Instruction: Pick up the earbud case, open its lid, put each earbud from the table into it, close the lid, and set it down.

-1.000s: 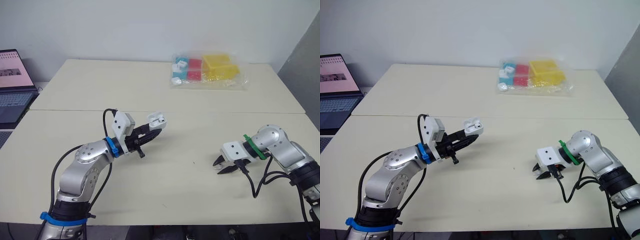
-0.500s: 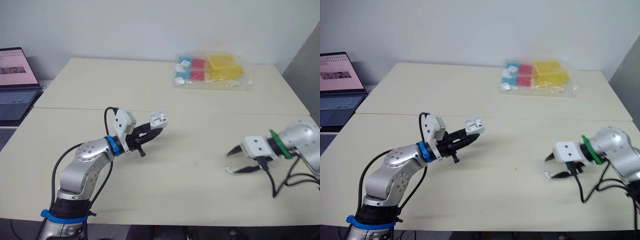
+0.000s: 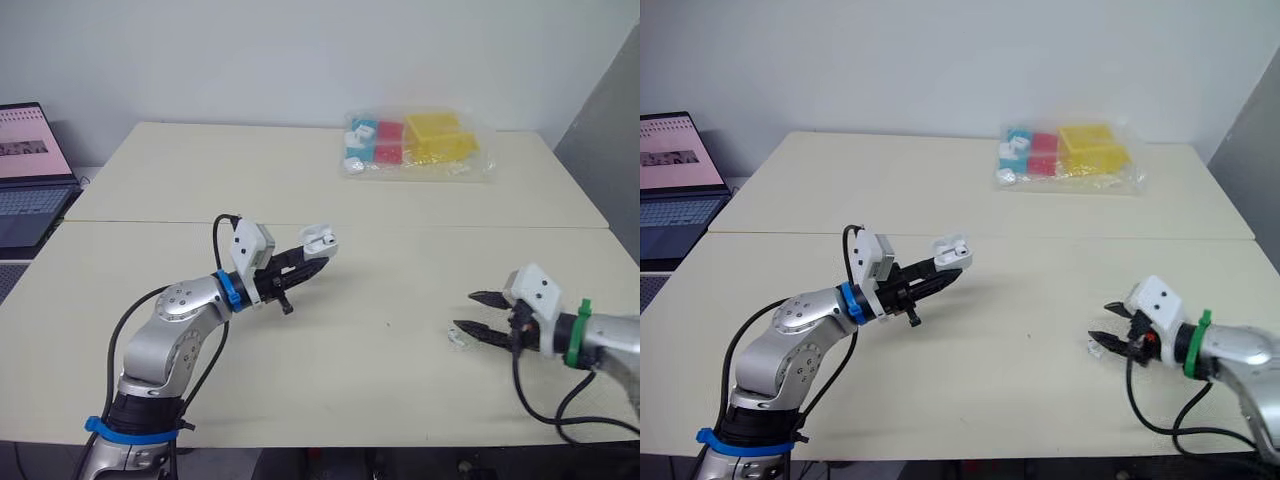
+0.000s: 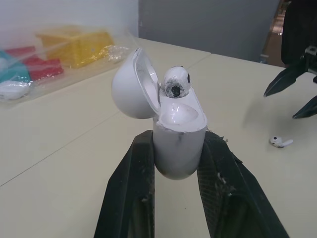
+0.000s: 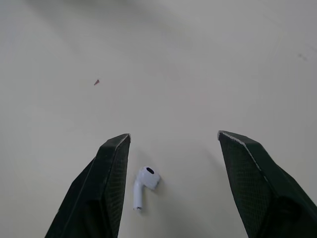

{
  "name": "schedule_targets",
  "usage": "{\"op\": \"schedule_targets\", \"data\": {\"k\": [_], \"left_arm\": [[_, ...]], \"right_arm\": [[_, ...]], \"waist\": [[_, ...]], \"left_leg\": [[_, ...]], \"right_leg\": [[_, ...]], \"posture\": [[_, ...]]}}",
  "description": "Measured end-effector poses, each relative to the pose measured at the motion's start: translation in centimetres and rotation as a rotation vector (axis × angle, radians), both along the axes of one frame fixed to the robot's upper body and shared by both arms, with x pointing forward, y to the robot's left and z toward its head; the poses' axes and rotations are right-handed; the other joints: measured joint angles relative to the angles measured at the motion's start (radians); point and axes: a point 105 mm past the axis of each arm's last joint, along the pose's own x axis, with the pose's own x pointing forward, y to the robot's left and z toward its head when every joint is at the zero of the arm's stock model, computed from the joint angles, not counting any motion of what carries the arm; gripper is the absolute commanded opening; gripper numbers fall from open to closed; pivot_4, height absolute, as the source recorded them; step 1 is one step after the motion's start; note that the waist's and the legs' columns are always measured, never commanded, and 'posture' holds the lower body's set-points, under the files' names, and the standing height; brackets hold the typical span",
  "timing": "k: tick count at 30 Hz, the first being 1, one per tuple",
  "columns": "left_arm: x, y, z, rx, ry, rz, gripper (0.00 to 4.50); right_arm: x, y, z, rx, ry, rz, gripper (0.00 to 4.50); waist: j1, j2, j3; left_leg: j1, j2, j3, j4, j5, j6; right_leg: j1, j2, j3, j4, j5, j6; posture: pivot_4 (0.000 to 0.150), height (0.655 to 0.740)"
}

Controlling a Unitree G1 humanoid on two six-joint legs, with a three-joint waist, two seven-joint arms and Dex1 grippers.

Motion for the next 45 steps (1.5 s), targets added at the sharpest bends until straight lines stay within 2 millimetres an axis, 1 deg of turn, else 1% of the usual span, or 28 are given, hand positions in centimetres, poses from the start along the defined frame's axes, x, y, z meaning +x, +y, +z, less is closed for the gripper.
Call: {"op": "schedule_targets", "data": {"k": [2,5,13,19,28,32,36,39,42,45], "left_arm": [[0.0,0.0,0.0,0.0,0.0,0.0,0.8],[0.0,0.0,0.0,-0.001,0.001,-0.001,0.8],[0.0,0.0,0.0,-0.001,0.0,-0.001,0.8],[0.0,0.0,0.0,0.0,0.0,0.0,0.8],[0.0,0.0,0.0,0.0,0.0,0.0,0.8],[0.0,0.0,0.0,0.0,0.0,0.0,0.8],[0.0,0.0,0.0,0.0,0.0,0.0,0.8],[0.0,0.0,0.0,0.0,0.0,0.0,0.8],[0.0,0.0,0.0,0.0,0.0,-0.001,0.8],[0.0,0.0,0.0,0.0,0.001,0.0,0.8]], "right_arm": [[0.5,-0.1,-0.9,-0.013,-0.014,-0.061,2.94],[1.1,-0.7,-1.3,-0.023,-0.031,-0.122,2.94],[0.7,-0.2,-2.2,-0.035,-0.009,-0.1,2.94],[0.0,-0.4,-2.9,-0.039,0.023,-0.102,2.94],[-0.2,-0.4,-3.0,-0.033,0.03,-0.101,2.94],[-0.5,0.1,-2.2,0.037,0.029,-0.091,2.94],[-1.2,0.4,-1.6,0.075,0.038,-0.059,2.94],[-1.6,0.5,-1.5,0.048,0.053,-0.049,2.94],[-1.1,0.8,-1.6,0.016,0.057,-0.073,2.94],[-1.0,1.4,-2.2,-0.018,0.077,-0.087,2.94]], "waist": [[-0.001,0.0,0.0],[-0.001,0.0,0.0],[-0.001,0.0,0.0],[-0.001,0.0,0.0],[-0.001,0.0,0.0],[-0.001,0.0,0.0],[0.0,0.0,0.0],[0.0,0.0,0.0],[-0.002,0.0,0.0],[-0.001,0.0,0.0]], "left_leg": [[0.0,0.0,0.001,0.0,0.0,0.0],[-0.001,0.0,0.001,0.0,0.0,0.0],[-0.001,0.0,0.0,-0.001,0.0,0.0],[-0.001,0.0,0.0,-0.001,0.0,0.0],[-0.001,0.0,0.0,-0.001,0.0,0.0],[-0.001,0.0,0.0,-0.001,0.0,0.0],[-0.001,0.0,0.0,-0.001,0.0,0.0],[-0.001,0.0,0.0,-0.001,0.0,0.0],[-0.001,0.0,0.0,-0.001,0.0,0.0],[-0.001,0.0,-0.001,-0.001,0.0,0.0]], "right_leg": [[0.0,0.0,0.001,-0.001,0.0,0.0],[0.0,0.0,0.001,-0.002,0.0,0.0],[0.0,0.001,0.0,-0.002,0.0,0.0],[0.0,0.001,0.0,-0.003,0.0,0.0],[0.0,0.002,0.0,-0.003,0.0,0.0],[0.0,0.002,0.0,-0.003,0.0,0.0],[0.0,0.002,0.0,-0.003,0.0,0.0],[0.0,0.002,0.0,-0.003,0.0,0.0],[0.0,0.002,0.0,-0.003,0.0,0.0],[0.0,0.002,-0.001,-0.003,0.0,0.0]], "posture": [[0.15,0.74],[0.15,0.74],[0.15,0.74],[0.15,0.74],[0.15,0.74],[0.15,0.74],[0.15,0.74],[0.15,0.74],[0.15,0.74],[0.15,0.74]]}}
